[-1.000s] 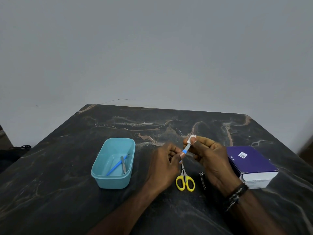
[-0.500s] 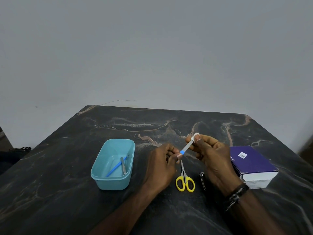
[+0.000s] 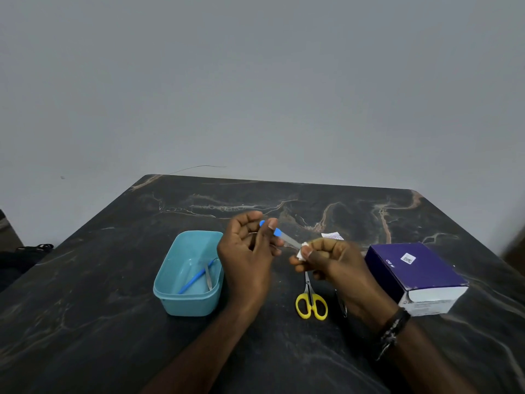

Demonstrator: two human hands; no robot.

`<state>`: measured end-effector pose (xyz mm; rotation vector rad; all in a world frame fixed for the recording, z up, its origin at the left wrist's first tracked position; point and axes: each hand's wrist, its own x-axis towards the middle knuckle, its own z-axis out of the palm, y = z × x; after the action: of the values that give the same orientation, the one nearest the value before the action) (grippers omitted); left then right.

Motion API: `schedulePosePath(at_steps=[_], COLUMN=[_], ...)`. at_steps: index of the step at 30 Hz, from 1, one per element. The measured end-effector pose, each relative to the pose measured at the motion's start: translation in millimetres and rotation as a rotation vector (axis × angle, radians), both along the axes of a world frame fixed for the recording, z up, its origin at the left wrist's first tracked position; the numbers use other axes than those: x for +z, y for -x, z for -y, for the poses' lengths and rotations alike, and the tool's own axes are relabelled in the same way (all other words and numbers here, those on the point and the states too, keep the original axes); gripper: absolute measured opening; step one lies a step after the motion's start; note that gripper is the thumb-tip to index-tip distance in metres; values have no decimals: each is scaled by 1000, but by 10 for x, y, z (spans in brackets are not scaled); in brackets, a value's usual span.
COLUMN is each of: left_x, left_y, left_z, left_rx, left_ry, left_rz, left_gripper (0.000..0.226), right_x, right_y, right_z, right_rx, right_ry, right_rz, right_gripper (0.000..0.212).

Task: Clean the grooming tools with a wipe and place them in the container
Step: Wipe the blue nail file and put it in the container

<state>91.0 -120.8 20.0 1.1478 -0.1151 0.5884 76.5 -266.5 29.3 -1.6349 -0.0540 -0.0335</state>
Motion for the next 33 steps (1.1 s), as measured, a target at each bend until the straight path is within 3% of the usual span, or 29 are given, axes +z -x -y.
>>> schedulePosePath(at_steps=[3,11,19,22,26,33], left_x=[12,-87,-35,-40,-67,-69], left_y=[-17,-30,-32,-36,42,96], left_z=[-11,44,10,-8,64,119], left_rx=[-13,-77,46,39,-57,-139], left_ry=[48,-214,-142,-131,-214,-296], left_rz=[-4,-115,-123,-132,-154,-137], left_gripper=[21,22,22,19,16,23], right_x=[-37,-47,-38,-31,22,32], right_y=[45,88,71,35,9,15], right_z=[-110,-186,-138,-98,-61,-22], right_rx=[60,93,135,48,-89,-111], right_ry=[39,25,33,45,-90,-199], right_rz=[14,87,-3,-15,8,34], right_gripper=[13,14,13,14,11,15])
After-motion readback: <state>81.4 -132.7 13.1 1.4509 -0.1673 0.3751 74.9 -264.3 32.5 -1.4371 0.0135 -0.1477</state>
